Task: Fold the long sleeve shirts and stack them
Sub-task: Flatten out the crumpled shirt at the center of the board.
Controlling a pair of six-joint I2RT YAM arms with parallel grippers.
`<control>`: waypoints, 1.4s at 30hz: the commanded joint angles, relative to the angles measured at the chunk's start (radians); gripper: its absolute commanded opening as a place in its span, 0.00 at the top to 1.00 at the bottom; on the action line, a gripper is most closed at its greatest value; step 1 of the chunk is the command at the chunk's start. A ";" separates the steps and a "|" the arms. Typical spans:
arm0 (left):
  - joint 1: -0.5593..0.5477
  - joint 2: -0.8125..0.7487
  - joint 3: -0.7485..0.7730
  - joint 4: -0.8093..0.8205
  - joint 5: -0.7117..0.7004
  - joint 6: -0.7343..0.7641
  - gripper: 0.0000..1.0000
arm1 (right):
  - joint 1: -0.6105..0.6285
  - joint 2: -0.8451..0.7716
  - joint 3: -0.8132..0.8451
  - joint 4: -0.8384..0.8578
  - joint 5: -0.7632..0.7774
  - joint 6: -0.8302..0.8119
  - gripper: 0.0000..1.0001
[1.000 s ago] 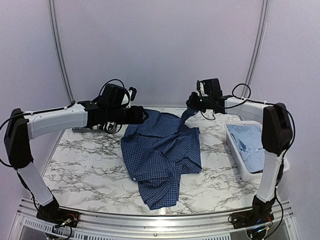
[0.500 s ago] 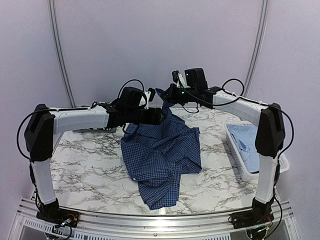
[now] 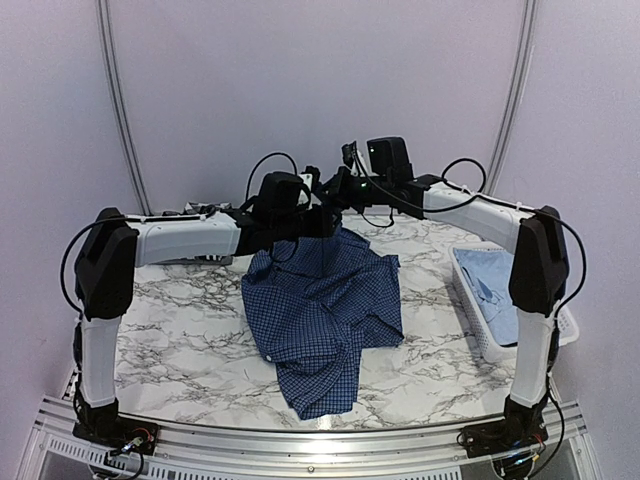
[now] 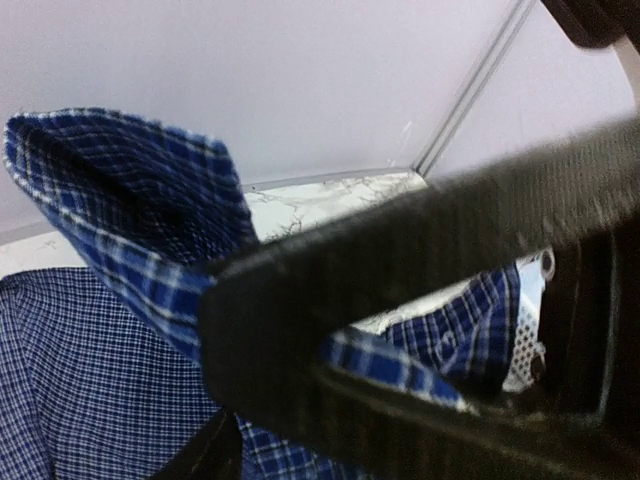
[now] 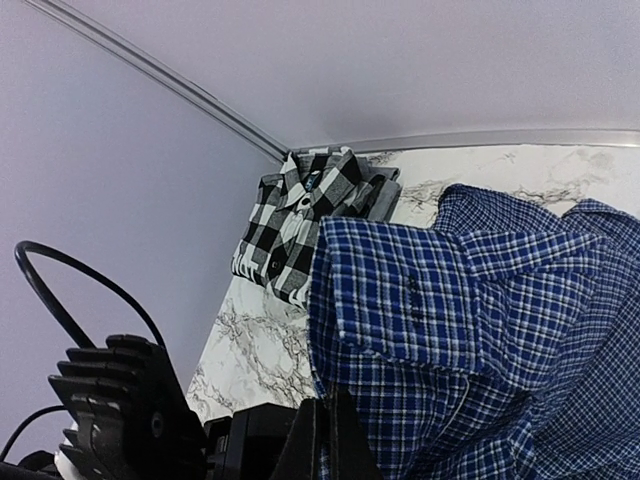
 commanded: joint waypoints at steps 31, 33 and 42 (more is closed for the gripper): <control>0.328 -0.308 -0.086 -0.002 -0.113 0.056 1.00 | -0.194 -0.233 -0.509 -0.133 0.287 -0.278 0.38; 0.342 -0.320 -0.083 -0.008 -0.109 0.061 1.00 | -0.195 -0.204 -0.530 -0.118 0.282 -0.282 0.38; 0.401 -0.338 -0.070 -0.032 -0.091 0.062 1.00 | -0.194 -0.042 -0.497 -0.065 0.330 -0.264 0.50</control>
